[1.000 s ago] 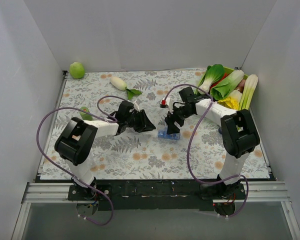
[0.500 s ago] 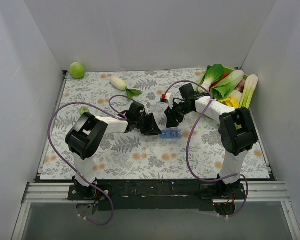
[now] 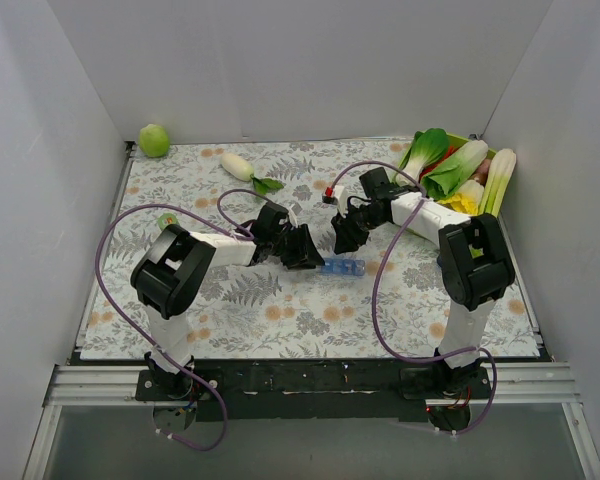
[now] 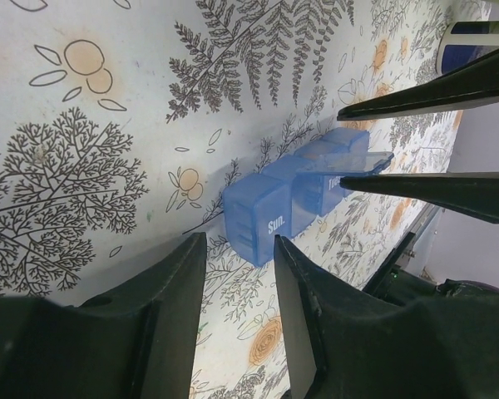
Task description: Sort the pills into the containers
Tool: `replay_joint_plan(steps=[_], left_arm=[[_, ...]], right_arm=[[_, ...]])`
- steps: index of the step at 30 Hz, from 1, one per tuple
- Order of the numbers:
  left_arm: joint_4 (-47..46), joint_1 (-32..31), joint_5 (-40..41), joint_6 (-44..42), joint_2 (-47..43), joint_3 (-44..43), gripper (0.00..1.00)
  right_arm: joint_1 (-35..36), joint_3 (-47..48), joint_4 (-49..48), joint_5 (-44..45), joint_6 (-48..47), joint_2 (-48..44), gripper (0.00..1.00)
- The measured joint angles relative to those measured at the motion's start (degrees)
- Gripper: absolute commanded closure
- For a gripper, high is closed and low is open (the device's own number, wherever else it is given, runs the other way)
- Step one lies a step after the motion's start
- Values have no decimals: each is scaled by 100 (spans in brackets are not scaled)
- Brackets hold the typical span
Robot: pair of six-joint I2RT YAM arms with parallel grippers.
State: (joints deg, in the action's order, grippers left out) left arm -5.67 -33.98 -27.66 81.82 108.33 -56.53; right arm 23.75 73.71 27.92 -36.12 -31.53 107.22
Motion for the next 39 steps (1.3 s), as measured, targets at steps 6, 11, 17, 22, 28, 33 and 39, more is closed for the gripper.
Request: replay_joint_plan(steps=[6, 11, 17, 22, 28, 33, 39], left_arm=[[-2, -39, -13, 0, 0, 0, 62], [249, -76, 59, -22, 59, -118, 63], [514, -96, 197, 7, 101, -264, 64], [616, -103, 243, 39, 116, -323, 64], [719, -103, 229, 87, 186, -431, 64], [763, -103, 223, 107, 208, -474, 64], [802, -103, 197, 111, 269, -553, 64]], right_arm=[[0, 0, 0, 9, 35, 52, 63], [-4, 0, 0, 50, 127, 116, 60], [-48, 2, 0, 105, 214, 170, 54], [-131, 15, 2, 107, 304, 201, 52], [-269, 168, -9, 42, 437, 203, 52], [-317, 190, -33, 15, 527, 210, 55], [-321, 249, -87, 205, 616, 407, 53]])
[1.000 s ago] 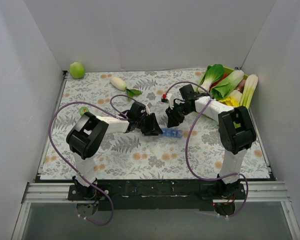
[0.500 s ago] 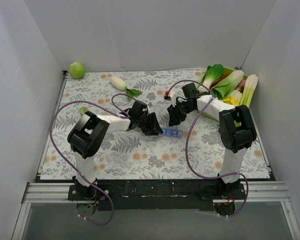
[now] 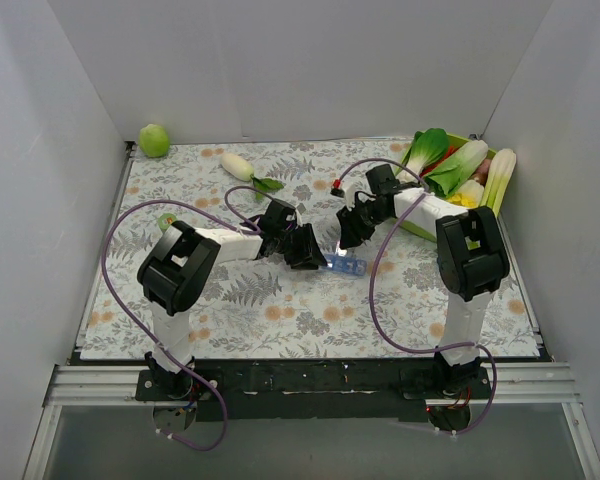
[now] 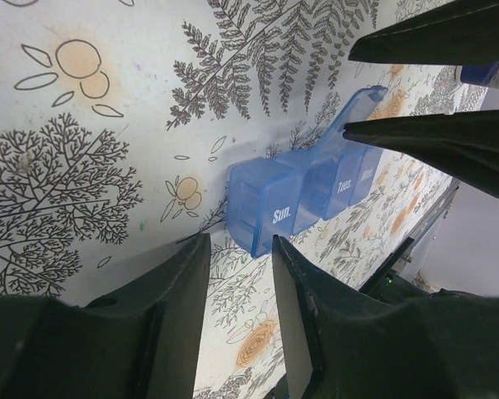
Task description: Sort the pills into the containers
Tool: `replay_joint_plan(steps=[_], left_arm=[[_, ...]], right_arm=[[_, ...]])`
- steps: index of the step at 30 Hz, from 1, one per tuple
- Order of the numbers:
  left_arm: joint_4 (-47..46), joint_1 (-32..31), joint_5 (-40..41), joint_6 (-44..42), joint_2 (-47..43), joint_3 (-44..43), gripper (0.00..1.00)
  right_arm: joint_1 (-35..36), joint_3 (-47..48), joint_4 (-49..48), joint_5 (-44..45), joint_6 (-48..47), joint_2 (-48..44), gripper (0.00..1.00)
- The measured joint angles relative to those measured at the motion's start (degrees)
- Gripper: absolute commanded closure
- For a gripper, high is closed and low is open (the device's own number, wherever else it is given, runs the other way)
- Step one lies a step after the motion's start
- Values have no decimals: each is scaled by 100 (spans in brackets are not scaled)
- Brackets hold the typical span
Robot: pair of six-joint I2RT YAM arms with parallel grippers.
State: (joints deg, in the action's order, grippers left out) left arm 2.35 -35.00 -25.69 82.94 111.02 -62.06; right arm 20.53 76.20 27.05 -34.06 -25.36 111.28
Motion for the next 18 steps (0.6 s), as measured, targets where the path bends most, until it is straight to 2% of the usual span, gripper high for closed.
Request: replay_joint_plan(steps=[1, 2, 4, 5, 6, 8, 17, 18], left_arm=[[0, 0, -2, 2, 2, -7, 64], [7, 0, -2, 4, 2, -11, 63], [26, 0, 2, 31, 4, -26, 61], [35, 0, 7, 48, 4, -35, 56], [61, 0, 7, 72, 4, -59, 54], [109, -2, 52, 118, 4, -140, 48], [431, 164, 461, 118, -271, -555, 36], [520, 205, 549, 74, -433, -555, 30]], right_arm=[[0, 15, 9, 15, -2, 26, 47], [0, 33, 24, 26, -7, 44, 37], [-7, 109, 125, -2, -68, 46, 26], [-20, 160, 186, -52, -101, 46, 19], [-26, 203, 223, -103, -157, 39, 16], [-55, 269, 293, -229, -310, -28, 12], [-153, 374, 831, -568, -1047, -927, 8], [-157, 385, 911, -586, -1134, -1016, 8]])
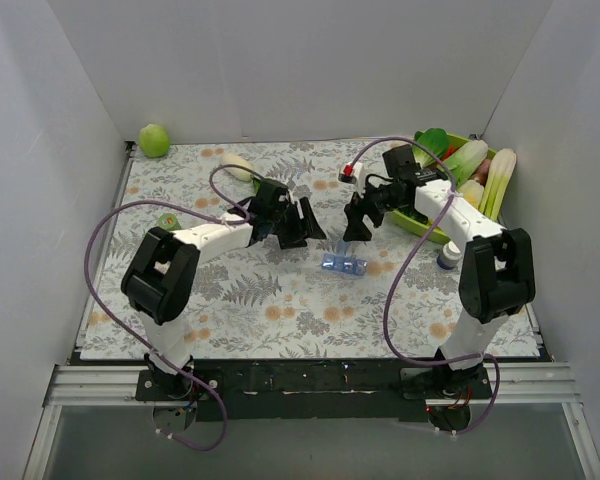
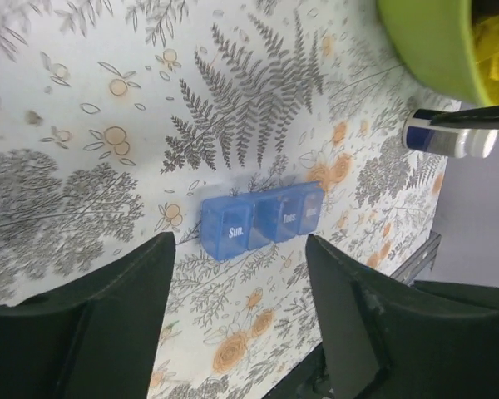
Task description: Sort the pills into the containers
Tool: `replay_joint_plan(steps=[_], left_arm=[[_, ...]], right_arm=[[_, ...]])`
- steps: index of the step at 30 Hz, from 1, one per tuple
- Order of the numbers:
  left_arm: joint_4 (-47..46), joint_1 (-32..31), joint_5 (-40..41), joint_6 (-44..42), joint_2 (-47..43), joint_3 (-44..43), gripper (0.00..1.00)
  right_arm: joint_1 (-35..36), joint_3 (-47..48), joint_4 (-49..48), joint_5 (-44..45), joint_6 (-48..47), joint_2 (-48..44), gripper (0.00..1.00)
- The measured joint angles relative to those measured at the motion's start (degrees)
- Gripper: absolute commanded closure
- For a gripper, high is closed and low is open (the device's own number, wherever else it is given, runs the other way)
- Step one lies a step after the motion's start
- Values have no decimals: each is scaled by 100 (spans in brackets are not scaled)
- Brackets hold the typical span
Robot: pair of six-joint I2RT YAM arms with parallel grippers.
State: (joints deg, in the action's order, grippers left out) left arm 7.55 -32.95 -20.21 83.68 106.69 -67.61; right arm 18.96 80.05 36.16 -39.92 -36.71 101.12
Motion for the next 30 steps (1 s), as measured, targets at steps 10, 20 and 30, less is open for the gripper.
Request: replay_joint_plan(steps=[10, 20, 30], left_arm=[[1078, 1158, 1401, -1154, -3545, 378, 2], [2820, 3228, 2776, -1930, -3532, -210, 2], [3254, 3781, 3440, -2321, -1934, -389, 8]], right_arm=[[-9, -2085, -988, -308, -664, -2354, 5], [341, -2164, -1145, -833, -367, -2024, 8], [483, -2256, -1655, -861, 205, -2162, 8]])
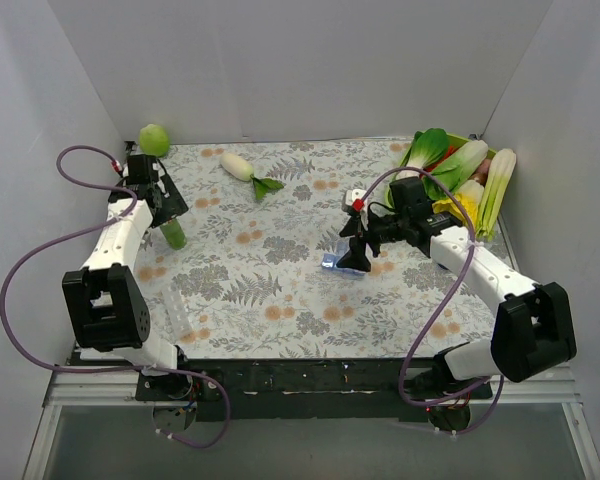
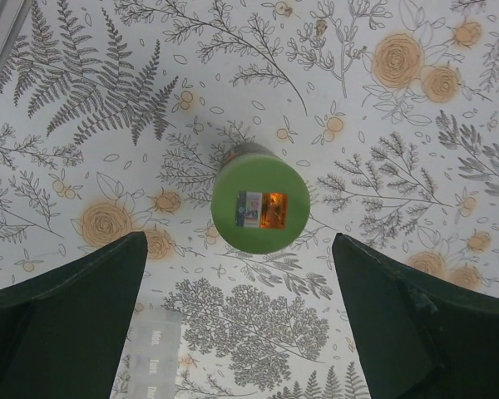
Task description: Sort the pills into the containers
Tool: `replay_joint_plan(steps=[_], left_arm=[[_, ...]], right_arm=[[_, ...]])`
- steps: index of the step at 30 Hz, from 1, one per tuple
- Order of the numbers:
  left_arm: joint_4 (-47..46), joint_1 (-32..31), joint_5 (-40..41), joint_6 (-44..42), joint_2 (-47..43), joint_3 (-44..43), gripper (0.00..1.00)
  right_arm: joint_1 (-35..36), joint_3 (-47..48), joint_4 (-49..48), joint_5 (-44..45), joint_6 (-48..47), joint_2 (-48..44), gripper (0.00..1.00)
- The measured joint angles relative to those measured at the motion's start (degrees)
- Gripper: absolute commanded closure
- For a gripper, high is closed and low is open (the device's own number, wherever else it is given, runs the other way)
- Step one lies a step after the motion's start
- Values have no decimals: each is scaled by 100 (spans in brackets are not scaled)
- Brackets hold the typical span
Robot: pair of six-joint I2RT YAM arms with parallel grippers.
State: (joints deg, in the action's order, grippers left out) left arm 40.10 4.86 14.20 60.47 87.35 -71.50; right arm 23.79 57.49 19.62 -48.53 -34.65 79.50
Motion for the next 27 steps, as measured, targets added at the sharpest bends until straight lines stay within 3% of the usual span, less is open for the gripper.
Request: replay_joint_plan(steps=[7, 10, 14, 18, 22, 27], left_arm=[[-55, 101, -203, -81, 525, -118, 22], [-133, 109, -339, -129, 675, -118, 33], [-168, 131, -501, -177, 752, -118, 49], [-223, 142, -599, -236, 769, -118, 76], [-243, 144, -776, -284, 765, -118, 89], [-232, 129, -1685, -280, 470, 94, 92]], right_arm=[[0, -229, -28, 39, 44, -184, 7], [-2, -271, -28, 46, 42, -227, 7], [0, -291, -17, 55, 37, -254, 8], [0, -291, 7, 55, -4, -256, 8], [0, -291, 190, 33, -225, -260, 7], [2, -291, 798, -262, -1143, -417, 7]])
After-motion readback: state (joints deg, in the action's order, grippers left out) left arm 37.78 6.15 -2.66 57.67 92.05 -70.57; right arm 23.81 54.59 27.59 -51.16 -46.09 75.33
